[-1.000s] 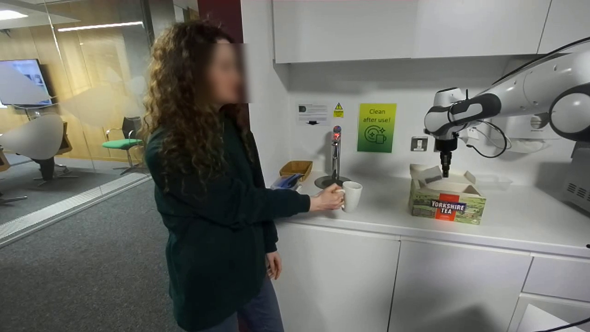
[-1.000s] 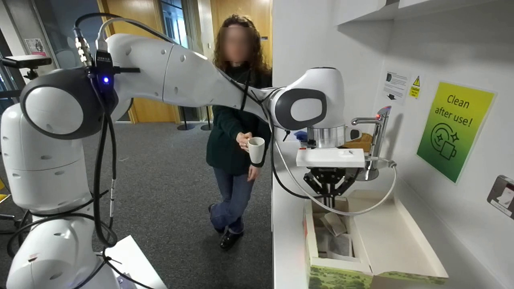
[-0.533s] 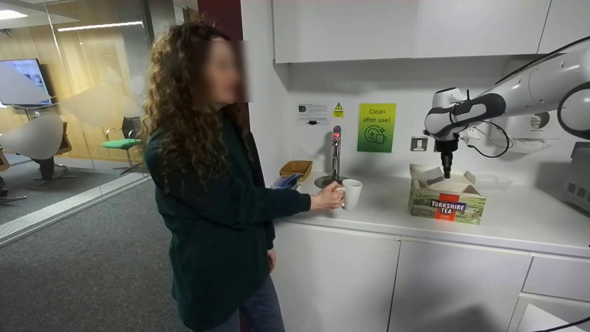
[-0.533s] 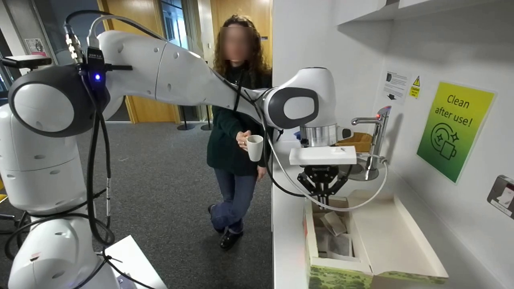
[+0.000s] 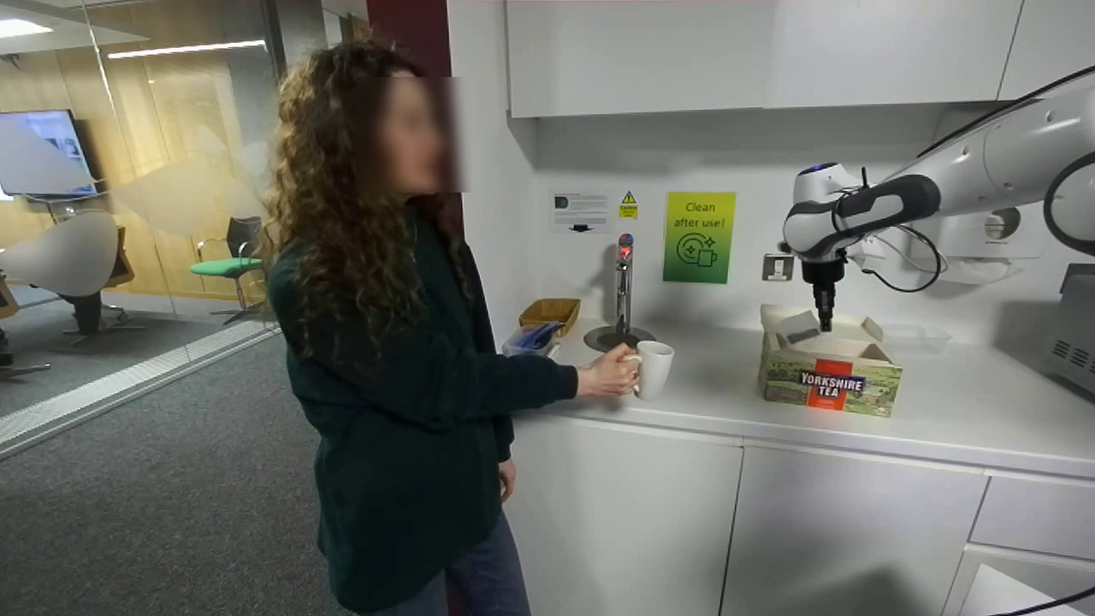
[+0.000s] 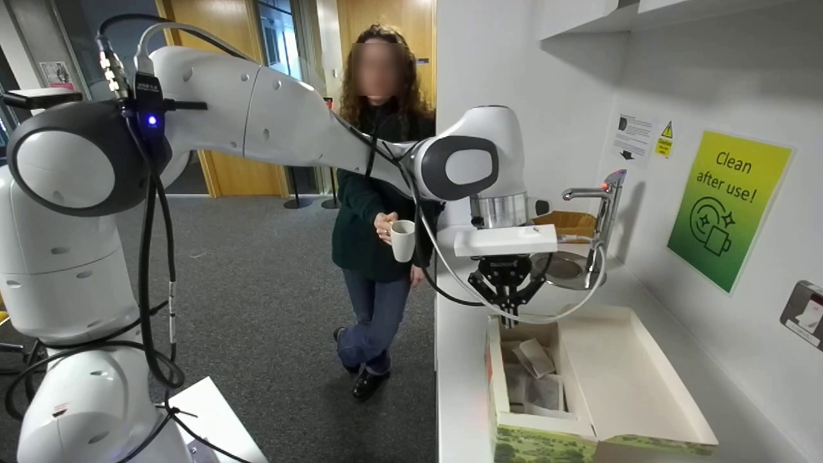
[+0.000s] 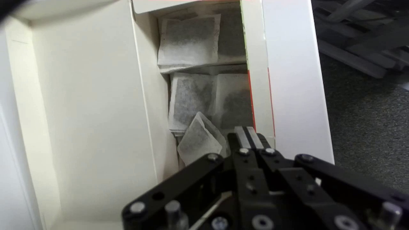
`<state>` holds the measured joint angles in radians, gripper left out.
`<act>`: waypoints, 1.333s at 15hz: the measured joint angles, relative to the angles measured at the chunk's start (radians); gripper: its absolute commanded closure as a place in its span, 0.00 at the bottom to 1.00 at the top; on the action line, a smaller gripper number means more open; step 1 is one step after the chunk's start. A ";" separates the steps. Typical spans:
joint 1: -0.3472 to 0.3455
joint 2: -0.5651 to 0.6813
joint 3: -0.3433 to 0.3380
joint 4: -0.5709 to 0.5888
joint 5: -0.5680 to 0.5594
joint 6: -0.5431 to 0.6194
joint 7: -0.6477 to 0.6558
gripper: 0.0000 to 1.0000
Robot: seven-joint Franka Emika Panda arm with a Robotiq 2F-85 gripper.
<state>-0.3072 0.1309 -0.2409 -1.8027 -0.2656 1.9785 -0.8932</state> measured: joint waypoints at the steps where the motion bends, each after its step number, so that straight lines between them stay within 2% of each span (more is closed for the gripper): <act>1: 0.004 -0.016 0.003 -0.005 0.004 0.000 -0.017 1.00; 4: 0.013 -0.070 0.018 -0.021 0.022 -0.003 -0.085 1.00; 8: 0.027 -0.123 0.020 -0.041 0.097 -0.032 -0.237 1.00; 13: 0.029 -0.129 0.018 -0.042 0.167 -0.087 -0.387 1.00; 20: 0.029 -0.129 0.017 -0.042 0.171 -0.095 -0.544 1.00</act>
<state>-0.2782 0.0018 -0.2242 -1.8447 -0.0945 1.8840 -1.4374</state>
